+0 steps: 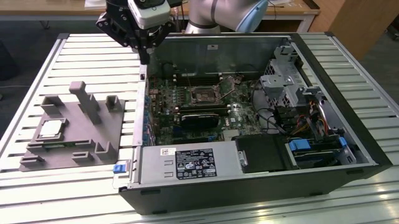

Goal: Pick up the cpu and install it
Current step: 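Reach for the cpu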

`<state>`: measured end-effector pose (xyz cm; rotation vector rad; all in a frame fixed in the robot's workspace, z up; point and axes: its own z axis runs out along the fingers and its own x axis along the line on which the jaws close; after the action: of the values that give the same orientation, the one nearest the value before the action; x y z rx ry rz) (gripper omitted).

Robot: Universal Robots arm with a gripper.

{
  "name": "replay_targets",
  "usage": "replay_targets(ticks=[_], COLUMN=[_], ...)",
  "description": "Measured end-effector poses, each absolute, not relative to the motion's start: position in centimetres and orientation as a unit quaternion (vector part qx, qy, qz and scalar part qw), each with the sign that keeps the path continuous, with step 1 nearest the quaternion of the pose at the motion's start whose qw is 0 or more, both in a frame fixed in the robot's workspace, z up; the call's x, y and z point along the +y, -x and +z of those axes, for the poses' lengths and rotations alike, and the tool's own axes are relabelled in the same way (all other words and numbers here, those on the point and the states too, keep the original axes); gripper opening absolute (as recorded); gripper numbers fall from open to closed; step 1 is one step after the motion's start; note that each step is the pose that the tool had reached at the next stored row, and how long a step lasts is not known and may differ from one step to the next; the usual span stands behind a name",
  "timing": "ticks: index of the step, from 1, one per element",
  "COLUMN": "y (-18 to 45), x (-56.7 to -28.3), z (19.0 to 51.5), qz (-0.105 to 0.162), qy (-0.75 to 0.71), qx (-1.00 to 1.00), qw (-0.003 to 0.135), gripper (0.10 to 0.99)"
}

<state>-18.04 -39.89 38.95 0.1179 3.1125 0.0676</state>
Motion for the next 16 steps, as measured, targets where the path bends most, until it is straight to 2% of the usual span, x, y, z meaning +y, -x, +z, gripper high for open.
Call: replay_targets(ticks=[16], y=[18.79], x=[-39.89], z=[38.88], qz=[0.022], qy=[-0.038], qx=[0.999], qw=[0.013], gripper=[0.106])
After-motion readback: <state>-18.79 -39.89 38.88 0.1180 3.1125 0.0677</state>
